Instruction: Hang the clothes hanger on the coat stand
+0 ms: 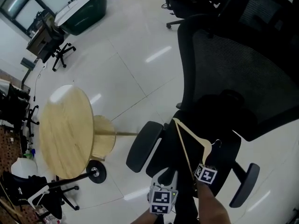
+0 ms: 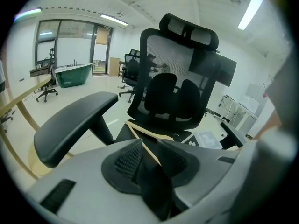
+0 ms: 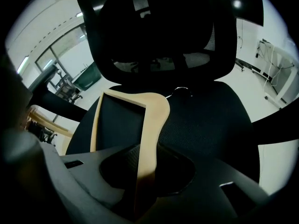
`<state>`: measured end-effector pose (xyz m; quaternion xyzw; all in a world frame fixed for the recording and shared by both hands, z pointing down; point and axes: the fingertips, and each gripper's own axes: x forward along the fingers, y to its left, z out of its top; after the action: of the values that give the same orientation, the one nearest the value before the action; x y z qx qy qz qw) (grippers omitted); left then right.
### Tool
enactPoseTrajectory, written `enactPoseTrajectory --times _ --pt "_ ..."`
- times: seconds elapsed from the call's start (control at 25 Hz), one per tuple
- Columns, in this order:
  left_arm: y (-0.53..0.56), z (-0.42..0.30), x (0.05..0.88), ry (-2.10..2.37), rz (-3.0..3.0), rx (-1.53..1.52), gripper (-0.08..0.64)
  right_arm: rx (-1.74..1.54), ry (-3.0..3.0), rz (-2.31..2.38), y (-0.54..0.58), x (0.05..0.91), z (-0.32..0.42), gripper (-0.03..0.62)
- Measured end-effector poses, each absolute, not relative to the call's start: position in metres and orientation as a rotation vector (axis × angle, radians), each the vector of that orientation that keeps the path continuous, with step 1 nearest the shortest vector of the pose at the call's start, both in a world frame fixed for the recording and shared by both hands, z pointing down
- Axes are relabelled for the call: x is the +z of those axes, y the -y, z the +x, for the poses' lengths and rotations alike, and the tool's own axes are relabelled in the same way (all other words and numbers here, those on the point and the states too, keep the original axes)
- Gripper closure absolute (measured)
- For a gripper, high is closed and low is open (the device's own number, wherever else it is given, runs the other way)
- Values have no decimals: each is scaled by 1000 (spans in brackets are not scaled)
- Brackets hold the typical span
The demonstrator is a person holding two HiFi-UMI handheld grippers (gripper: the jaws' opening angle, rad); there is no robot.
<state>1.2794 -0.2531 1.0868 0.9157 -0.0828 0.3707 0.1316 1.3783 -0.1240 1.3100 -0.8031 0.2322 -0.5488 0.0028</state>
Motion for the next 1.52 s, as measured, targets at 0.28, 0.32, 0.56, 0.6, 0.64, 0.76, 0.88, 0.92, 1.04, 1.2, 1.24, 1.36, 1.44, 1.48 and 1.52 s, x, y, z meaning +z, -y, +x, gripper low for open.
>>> enactPoseTrajectory --times 0.28,0.32,0.56,0.6,0.64,0.76,0.88,0.92,1.04,1.2,1.24,1.36,1.44,1.48,1.52 --pt "249 1272 1030 247 2723 1004 451 -1543 -874 -2674 112 1217 1365 517" --pt "247 1269 1018 245 2735 991 451 -1504 -880 -2693 110 1200 1365 517" --pt "231 1228 921 209 2790 894 451 -1260 -877 -2806 90 1063 1340 517" --pt "228 1197 883 215 2796 872 451 -1222 -869 -2828 83 1019 1312 517" --pt "226 1159 842 223 2802 848 451 -1184 -862 -2848 75 971 1279 517" --pt "228 1083 742 268 2830 777 451 -1042 -869 -2899 64 845 1215 517" --pt "242 1060 682 343 2872 703 457 -881 -943 -2945 71 760 1202 517" --pt "246 1049 661 369 2886 675 458 -829 -976 -2963 74 732 1194 517" --pt "250 1008 602 435 2925 599 469 -663 -1091 -3015 81 652 1159 517" --pt "267 981 556 555 2959 523 491 -391 -1329 -3052 117 567 1136 517" --pt "275 971 541 591 2957 507 494 -332 -1389 -3053 130 543 1126 517" --pt "290 880 481 676 2939 489 524 -225 -1516 -3037 152 471 1036 517" --pt "291 795 449 728 2914 484 543 -207 -1581 -3001 160 439 958 517" --pt "291 766 437 766 2900 475 543 -197 -1618 -2984 164 428 933 517" --pt "291 748 426 808 2887 459 543 -179 -1657 -2971 168 418 921 517"
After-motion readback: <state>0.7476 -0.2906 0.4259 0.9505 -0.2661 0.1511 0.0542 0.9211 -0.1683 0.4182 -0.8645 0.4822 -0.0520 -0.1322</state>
